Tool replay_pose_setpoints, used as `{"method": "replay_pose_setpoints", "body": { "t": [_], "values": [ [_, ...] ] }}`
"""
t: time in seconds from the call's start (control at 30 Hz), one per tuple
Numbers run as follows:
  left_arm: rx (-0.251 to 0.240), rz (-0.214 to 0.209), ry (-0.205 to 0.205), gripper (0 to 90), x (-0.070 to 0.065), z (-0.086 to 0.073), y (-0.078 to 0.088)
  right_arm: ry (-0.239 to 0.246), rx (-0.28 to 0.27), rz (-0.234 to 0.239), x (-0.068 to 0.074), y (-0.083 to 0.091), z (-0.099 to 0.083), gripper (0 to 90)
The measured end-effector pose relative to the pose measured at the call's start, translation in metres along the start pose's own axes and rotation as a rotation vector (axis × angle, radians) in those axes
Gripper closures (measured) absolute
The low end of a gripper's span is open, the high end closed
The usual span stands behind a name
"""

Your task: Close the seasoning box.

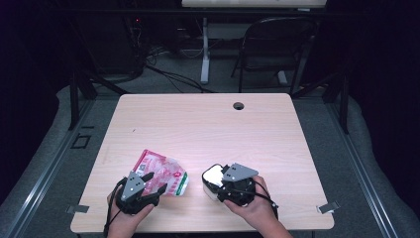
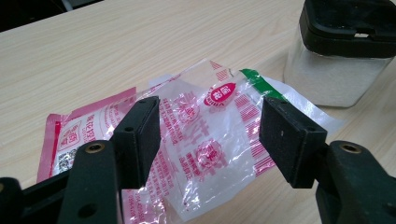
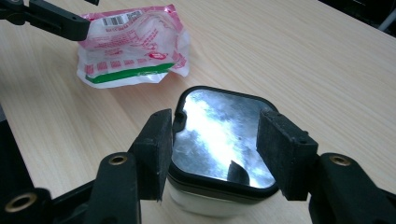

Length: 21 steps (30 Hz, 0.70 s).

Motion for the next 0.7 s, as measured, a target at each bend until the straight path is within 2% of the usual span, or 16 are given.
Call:
{"method": "replay_pose_setpoints", "body": {
  "t": [0.33,0.7],
  "values": [
    [-0.001,0.009,0.004,38.4,0.003,0.000,0.001,-0.049,-0.009,-0.027,-0.017,0.013,-0.010,45.8],
    [-0.009,0.028,0.024,38.4,0.010,-0.001,0.004,-0.143,-0.014,-0.108,-0.053,0.036,-0.034,45.1]
  ]
}}
Point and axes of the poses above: each handheld gripper's, and its own axes: y roughly backward along the jaws, z roughly out of its top, x roughly to its left, the point moved 4 cm from there along -y, roughly forward along the jaws, and after that the axes turned 4 degrees about x, right-handed, at the moved point
